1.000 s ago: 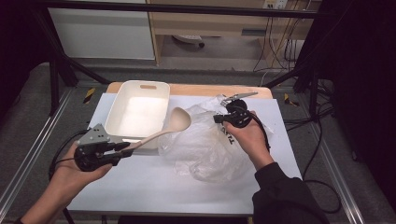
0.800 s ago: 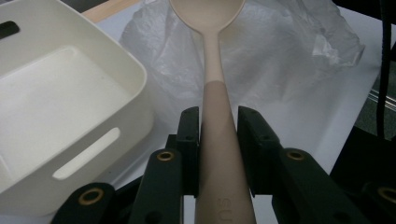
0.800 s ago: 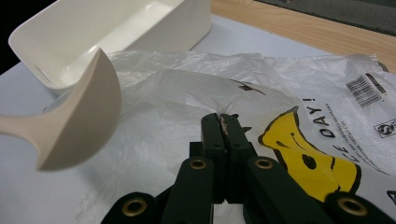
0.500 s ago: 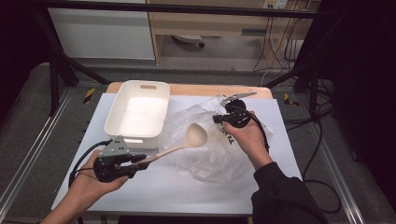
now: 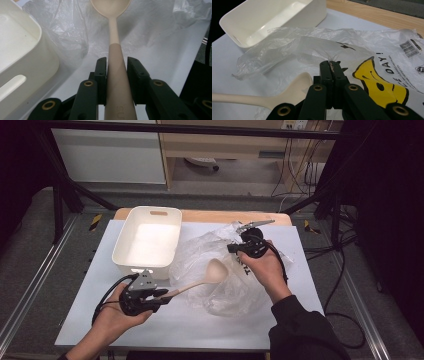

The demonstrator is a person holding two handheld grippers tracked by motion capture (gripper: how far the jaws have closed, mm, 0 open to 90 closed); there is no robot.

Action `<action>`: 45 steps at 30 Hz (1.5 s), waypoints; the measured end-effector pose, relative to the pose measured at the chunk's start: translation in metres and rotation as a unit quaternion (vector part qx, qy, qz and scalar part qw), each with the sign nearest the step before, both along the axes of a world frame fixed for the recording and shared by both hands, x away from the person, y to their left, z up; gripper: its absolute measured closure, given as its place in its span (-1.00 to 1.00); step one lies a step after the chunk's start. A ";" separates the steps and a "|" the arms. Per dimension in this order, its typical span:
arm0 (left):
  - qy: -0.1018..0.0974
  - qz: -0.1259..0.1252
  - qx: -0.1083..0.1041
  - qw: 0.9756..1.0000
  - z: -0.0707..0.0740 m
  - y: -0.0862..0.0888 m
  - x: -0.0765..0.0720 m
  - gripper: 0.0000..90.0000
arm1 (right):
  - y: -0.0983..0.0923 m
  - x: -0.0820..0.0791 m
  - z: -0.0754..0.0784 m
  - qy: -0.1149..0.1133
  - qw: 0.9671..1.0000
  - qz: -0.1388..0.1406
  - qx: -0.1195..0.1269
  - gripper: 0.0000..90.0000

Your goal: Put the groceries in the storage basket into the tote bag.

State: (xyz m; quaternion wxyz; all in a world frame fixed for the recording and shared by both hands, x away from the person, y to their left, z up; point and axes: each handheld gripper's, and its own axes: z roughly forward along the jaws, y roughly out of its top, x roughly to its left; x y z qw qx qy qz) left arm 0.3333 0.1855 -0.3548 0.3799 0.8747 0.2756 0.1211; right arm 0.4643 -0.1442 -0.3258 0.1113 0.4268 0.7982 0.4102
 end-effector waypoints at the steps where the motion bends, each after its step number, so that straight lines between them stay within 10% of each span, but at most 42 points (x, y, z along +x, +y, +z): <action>1: 0.000 0.002 0.000 1.000 -0.002 -0.002 0.002 0.57 | 0.000 0.000 0.000 0.000 1.000 0.001 0.000 1.00; 45: -0.029 0.053 -0.031 0.998 -0.036 -0.100 0.063 0.57 | -0.003 -0.007 0.010 -0.028 0.999 -0.002 0.024 1.00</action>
